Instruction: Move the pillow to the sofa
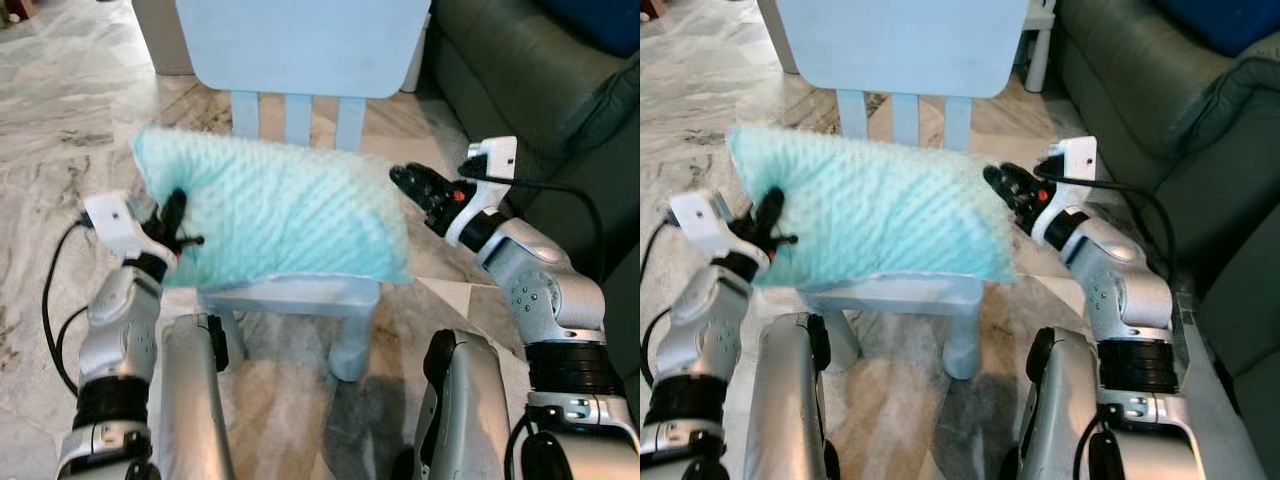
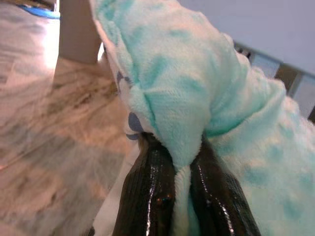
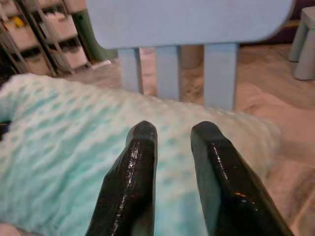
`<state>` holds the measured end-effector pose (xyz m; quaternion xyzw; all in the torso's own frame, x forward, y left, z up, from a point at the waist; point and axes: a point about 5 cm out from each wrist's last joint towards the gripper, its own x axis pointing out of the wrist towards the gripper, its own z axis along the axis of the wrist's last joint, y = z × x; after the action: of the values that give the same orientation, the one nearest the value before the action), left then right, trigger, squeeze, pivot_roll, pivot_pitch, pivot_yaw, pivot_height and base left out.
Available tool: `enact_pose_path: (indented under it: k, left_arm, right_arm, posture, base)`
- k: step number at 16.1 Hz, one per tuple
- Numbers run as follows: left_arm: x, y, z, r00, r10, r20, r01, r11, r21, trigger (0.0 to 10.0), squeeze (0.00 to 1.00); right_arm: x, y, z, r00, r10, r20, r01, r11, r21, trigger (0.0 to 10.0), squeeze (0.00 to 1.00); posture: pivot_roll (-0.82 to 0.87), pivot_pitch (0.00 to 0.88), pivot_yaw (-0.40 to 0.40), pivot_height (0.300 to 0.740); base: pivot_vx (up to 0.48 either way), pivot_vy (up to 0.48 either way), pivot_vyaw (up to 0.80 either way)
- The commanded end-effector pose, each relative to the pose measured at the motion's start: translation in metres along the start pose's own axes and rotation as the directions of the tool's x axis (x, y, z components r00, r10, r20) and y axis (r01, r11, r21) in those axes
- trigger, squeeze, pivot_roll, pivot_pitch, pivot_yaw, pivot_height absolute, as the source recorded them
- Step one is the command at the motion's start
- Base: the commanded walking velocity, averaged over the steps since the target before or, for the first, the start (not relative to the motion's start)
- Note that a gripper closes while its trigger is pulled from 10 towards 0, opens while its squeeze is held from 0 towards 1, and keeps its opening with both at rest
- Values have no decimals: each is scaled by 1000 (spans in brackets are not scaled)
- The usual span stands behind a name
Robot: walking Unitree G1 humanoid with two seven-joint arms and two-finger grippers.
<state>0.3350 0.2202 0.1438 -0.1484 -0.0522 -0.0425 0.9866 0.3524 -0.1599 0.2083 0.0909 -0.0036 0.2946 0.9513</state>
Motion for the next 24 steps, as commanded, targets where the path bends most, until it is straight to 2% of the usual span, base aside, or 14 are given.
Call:
enact_pose_path:
  k: [1,3,4,8,10,13,14,15,17,21,22,24]
  left_arm:
    - [-5,-2,-5,999,-13,-36,14,1000,17,0,0]
    - [-11,3,-10,996,1,-88,3,999,44,78,0]
    - [-14,5,-12,994,11,-113,-3,997,74,10000,0]
    - [-21,9,-10,982,-21,-188,49,988,144,10000,0]
    - [-24,11,-4,977,-36,-210,73,982,173,10000,0]
    - [-28,15,2,971,-38,-235,87,975,203,10000,0]
    - [-29,14,2,966,-52,-252,107,972,212,10000,0]
    - [-33,12,3,952,-94,-292,163,961,222,10000,0]
    - [-36,10,4,943,-113,-314,188,958,218,10000,0]
    - [-41,3,6,920,-168,-355,258,940,222,10000,0]
    - [-42,3,6,915,-171,-366,266,937,226,10000,0]
    - [-42,5,8,913,-167,-372,265,937,229,10000,0]
  right_arm:
    - [1,-8,5,999,-33,-13,32,998,-45,10000,1000]
    - [1,-21,8,993,-111,-31,108,991,-84,10000,1000]
    - [1,-24,9,991,-127,-32,124,988,-90,10000,1000]
    - [0,-39,10,987,-132,-89,124,988,-90,10000,1000]
    - [1,-46,12,987,-128,-100,123,991,-49,10000,1000]
    - [5,-48,10,988,-62,-144,69,997,43,10000,1000]
    - [7,-47,9,986,-34,-161,40,999,36,10000,1000]
    - [13,-44,11,988,17,-156,-1,995,99,10000,1000]
    - [18,-43,11,987,34,-158,-15,993,119,10000,1000]
    - [29,-32,5,977,89,-194,-81,995,50,10000,1000]
    - [32,-30,8,976,95,-197,-100,995,-16,10000,1000]
    - [35,-31,20,980,87,-178,-102,992,-77,10000,1000]
  posture:
    - [48,0,-33,319]
    - [52,26,-34,319]
    - [54,41,-33,319]
    - [70,125,-21,319]
    - [86,176,-9,319]
    - [96,224,-1,319]
    - [100,233,0,319]
    - [114,261,4,319]
    - [121,272,8,319]
    - [139,297,24,319]
    - [140,299,27,319]
    - [141,298,27,319]
  base:
    - [0,0,0]
    - [0,0,0]
    - [0,0,0]
    - [0,0,0]
    - [0,0,0]
    - [0,0,0]
    - [0,0,0]
    - [0,0,0]
    - [0,0,0]
    - [0,0,0]
    - [0,0,0]
    - [0,0,0]
